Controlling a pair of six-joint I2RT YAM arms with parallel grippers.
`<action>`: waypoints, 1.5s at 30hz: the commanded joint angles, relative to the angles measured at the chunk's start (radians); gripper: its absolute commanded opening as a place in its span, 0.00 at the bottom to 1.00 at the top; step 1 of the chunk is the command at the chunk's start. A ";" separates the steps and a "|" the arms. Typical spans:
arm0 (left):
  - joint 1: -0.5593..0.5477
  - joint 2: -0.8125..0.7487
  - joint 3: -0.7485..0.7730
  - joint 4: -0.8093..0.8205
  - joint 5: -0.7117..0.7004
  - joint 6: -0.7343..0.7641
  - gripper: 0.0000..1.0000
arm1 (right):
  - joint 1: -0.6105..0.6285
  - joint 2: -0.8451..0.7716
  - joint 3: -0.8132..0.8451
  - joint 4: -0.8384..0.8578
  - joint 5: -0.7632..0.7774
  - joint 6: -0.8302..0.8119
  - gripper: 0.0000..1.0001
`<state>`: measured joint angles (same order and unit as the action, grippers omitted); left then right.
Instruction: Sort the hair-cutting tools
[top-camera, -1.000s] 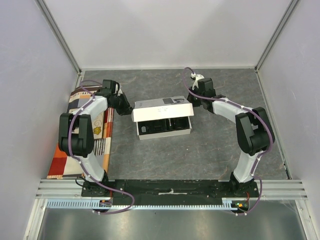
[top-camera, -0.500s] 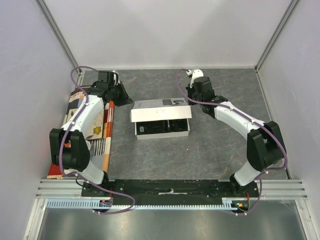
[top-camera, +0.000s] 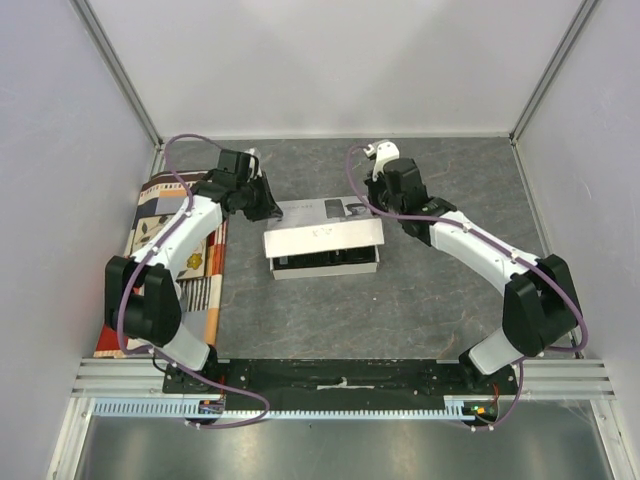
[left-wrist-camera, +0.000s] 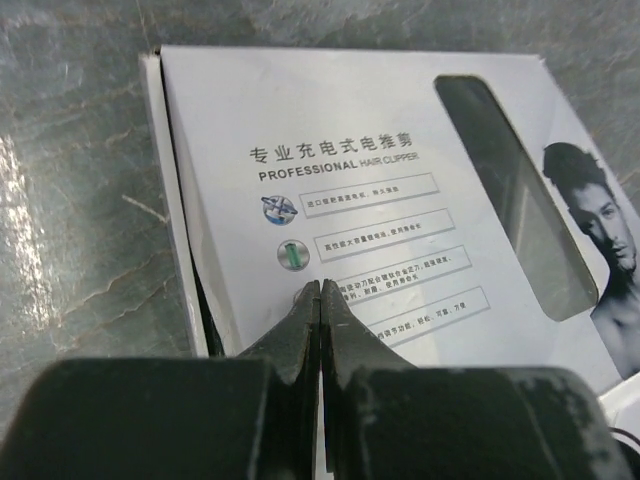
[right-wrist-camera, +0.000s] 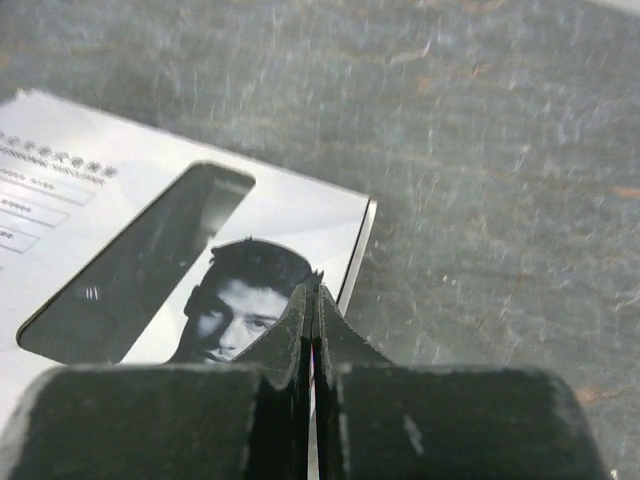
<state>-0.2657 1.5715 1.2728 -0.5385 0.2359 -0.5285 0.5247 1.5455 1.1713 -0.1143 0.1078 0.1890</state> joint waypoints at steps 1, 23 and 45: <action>-0.026 -0.041 -0.071 0.023 -0.041 0.036 0.02 | 0.026 -0.021 -0.096 0.004 -0.013 0.032 0.00; -0.087 -0.088 -0.355 0.106 -0.110 -0.059 0.02 | 0.084 0.010 -0.275 -0.053 0.055 0.198 0.00; -0.101 -0.352 -0.266 -0.077 -0.275 -0.031 0.07 | 0.092 -0.196 -0.252 -0.169 0.177 0.216 0.37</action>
<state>-0.3622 1.3052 0.9707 -0.5388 0.0578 -0.5770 0.6132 1.4315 0.9054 -0.2203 0.2134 0.4000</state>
